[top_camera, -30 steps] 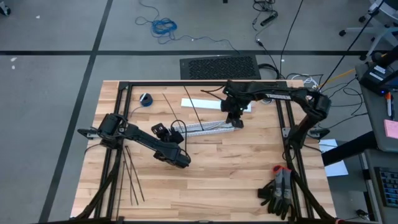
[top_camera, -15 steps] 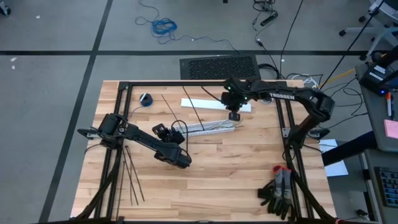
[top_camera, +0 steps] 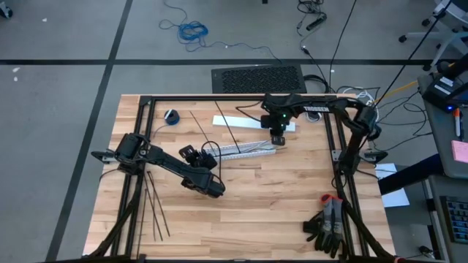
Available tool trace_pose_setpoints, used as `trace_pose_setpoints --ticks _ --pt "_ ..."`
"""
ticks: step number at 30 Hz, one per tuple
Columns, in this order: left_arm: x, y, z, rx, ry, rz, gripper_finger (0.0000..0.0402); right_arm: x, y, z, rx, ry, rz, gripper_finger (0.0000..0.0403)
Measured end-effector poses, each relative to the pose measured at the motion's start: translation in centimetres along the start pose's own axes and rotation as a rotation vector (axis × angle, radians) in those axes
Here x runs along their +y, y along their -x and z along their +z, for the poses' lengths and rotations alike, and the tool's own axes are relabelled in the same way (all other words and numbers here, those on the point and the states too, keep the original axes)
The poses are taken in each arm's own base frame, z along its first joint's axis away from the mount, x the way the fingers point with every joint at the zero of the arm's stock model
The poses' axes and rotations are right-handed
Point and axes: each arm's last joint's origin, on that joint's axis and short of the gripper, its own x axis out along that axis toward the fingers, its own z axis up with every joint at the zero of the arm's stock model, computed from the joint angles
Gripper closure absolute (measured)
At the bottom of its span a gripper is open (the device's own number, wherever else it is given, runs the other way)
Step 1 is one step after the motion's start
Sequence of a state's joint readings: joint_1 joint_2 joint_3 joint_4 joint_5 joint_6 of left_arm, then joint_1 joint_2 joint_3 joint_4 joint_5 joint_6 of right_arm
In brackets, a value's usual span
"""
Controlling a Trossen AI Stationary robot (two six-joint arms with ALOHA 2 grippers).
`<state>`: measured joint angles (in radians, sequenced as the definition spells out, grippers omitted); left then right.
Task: Ziptie cables
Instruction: Put the colored ziptied cables into the white cable duct
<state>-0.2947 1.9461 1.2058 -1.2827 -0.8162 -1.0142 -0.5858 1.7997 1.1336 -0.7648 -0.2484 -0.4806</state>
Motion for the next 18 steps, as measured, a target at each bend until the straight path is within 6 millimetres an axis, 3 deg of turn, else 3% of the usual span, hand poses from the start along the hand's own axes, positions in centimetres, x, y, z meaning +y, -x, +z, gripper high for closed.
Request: trace_pose_setpoints --ticks 5,18 --pt "0.0 0.0 0.0 0.000 0.000 0.000 0.0247 1.1 0.6 -0.7 0.053 -0.072 0.105 0.0403" --pt "0.0 0.0 0.0 -0.001 -0.005 -0.001 0.0247 8.0 7.4 -0.2 -0.121 0.004 0.027 0.0403"
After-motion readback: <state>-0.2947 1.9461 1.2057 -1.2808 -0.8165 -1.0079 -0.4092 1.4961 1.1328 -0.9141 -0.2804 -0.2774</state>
